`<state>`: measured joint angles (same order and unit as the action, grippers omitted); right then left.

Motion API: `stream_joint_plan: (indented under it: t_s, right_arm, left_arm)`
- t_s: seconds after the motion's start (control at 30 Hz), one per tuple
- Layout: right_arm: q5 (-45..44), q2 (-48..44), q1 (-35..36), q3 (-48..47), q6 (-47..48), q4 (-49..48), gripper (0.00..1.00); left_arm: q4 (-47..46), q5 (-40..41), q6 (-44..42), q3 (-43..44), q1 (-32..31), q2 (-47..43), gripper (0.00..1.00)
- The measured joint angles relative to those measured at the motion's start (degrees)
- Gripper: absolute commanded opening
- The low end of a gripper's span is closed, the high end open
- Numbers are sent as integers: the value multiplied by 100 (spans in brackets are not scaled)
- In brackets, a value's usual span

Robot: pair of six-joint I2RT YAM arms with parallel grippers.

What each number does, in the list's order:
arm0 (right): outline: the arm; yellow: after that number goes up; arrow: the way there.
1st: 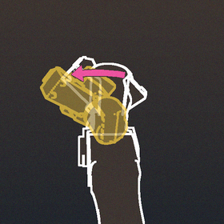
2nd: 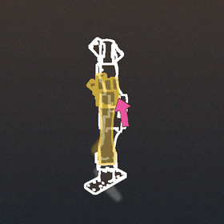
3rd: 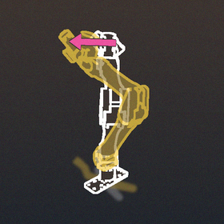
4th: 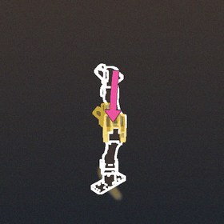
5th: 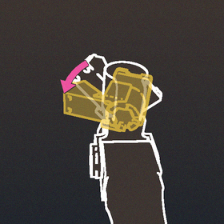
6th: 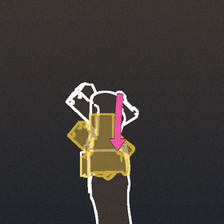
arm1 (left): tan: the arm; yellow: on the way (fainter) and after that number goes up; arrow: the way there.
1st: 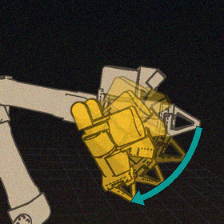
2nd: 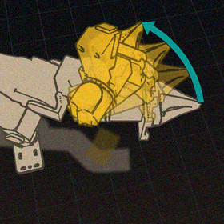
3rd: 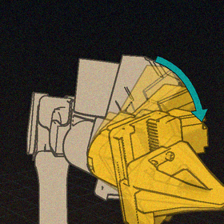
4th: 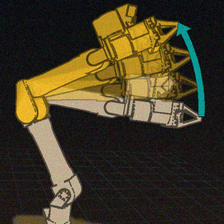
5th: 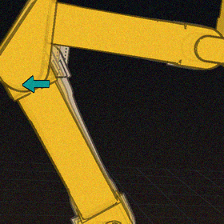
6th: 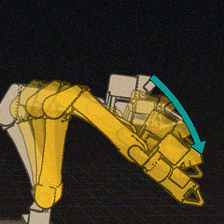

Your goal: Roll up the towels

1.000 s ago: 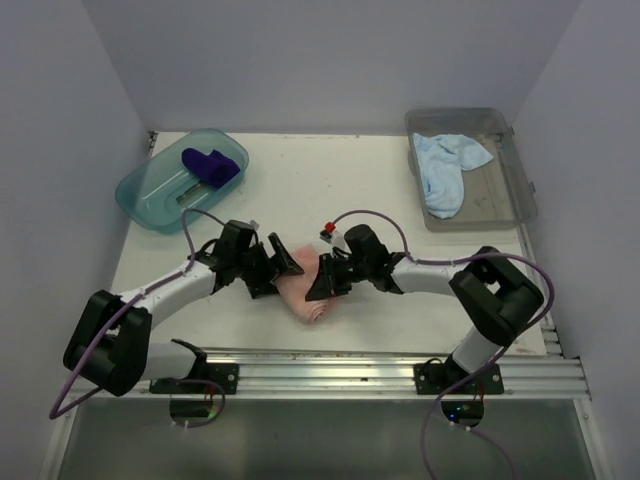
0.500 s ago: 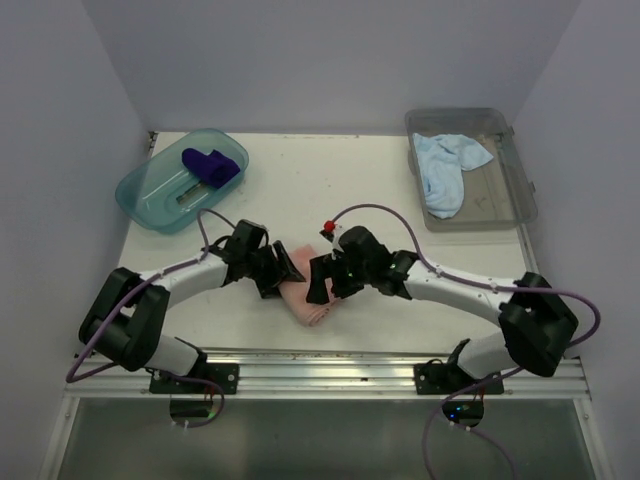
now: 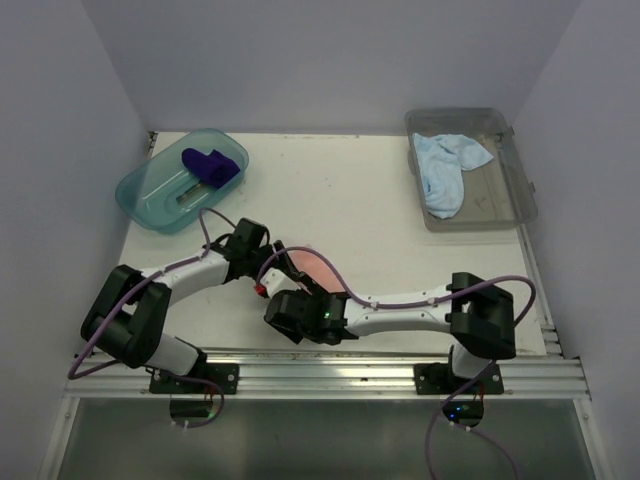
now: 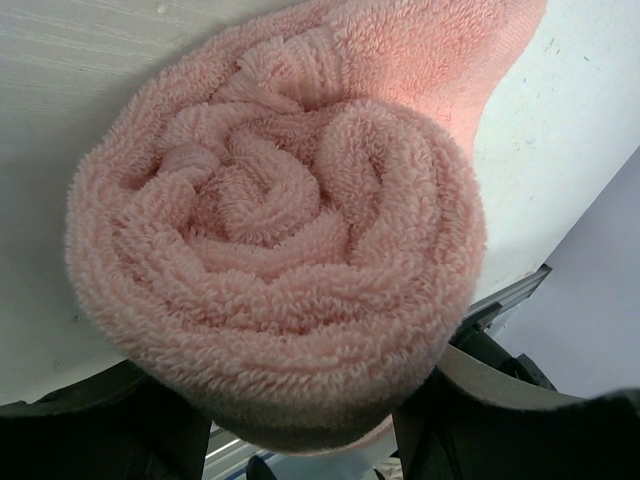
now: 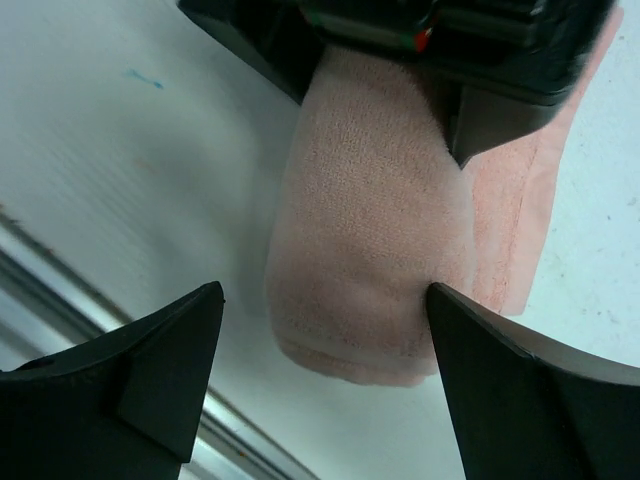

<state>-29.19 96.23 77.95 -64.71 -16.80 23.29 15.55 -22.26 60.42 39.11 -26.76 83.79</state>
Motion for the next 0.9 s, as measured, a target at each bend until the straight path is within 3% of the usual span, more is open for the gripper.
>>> stream_joint_plan:
  t_s: [0.13, 0.17, 0.23, 0.27, 0.43, 0.57, 0.9]
  right_arm:
    - [-455, 466, 74, 20, 162, -74, 66]
    - [-551, 509, 70, 52, 188, -133, 49]
    - [-629, 529, 33, 151, 195, -238, 27]
    - [-612, 498, -17, 227, 184, -341, 23]
    - [396, -219, -691, 872, 42, -953, 15]
    - [1572, -649, -1346, 1193, -59, -1298, 13]
    - [4148, -629, -2640, 1587, -850, -2181, 11]
  left_arm:
    - [2, 0, 2, 0, 0, 22, 70]
    - [4, 0, 2, 0, 0, 28, 73]
    - [28, 2, -2, 0, 0, 35, 82]
    - [39, 13, 0, 0, 0, 35, 84]
    - [24, 72, -7, 2, 11, -39, 99]
    - [-48, 76, -13, 2, 59, -234, 100]
    - [-44, -105, -164, 2, 116, -509, 100]
